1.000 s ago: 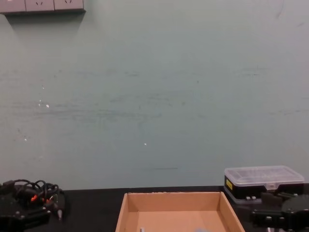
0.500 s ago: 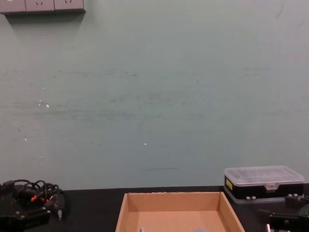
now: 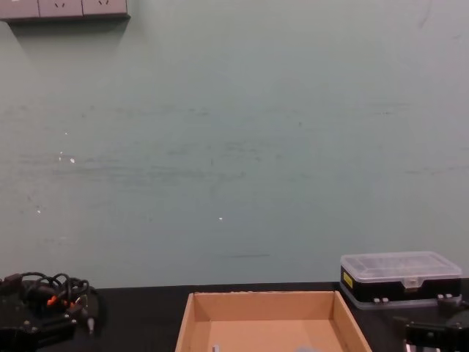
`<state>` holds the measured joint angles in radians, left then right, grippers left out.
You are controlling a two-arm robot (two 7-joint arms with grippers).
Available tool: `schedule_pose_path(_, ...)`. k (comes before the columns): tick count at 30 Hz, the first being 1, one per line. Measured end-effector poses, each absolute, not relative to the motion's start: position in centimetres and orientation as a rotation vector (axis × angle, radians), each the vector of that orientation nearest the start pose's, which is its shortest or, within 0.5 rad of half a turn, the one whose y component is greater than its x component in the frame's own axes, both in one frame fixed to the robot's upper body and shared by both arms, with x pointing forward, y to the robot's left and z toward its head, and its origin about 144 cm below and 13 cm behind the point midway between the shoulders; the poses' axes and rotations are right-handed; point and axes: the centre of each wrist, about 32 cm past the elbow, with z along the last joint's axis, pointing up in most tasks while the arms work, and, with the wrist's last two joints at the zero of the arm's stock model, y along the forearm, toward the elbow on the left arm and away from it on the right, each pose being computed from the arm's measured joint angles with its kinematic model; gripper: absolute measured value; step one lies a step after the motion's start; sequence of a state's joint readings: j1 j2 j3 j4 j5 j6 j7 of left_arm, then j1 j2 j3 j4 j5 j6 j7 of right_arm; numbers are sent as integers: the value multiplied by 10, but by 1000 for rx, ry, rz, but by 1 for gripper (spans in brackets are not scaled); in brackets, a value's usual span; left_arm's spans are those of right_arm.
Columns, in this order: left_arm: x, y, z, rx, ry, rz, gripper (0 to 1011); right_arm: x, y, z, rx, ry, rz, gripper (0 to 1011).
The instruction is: Use one hand to pick up the angle iron from the table and place it into the box.
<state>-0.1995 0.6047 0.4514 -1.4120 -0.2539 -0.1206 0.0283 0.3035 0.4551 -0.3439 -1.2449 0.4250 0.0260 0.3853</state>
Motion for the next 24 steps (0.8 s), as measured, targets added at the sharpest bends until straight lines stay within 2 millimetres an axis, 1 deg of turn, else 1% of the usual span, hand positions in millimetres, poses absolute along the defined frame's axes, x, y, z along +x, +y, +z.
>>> schedule_pose_path(24, 489, 310, 1140, 304, -285, 1248, 1000, 549, -297, 1126, -193, 181, -1072, 1000)
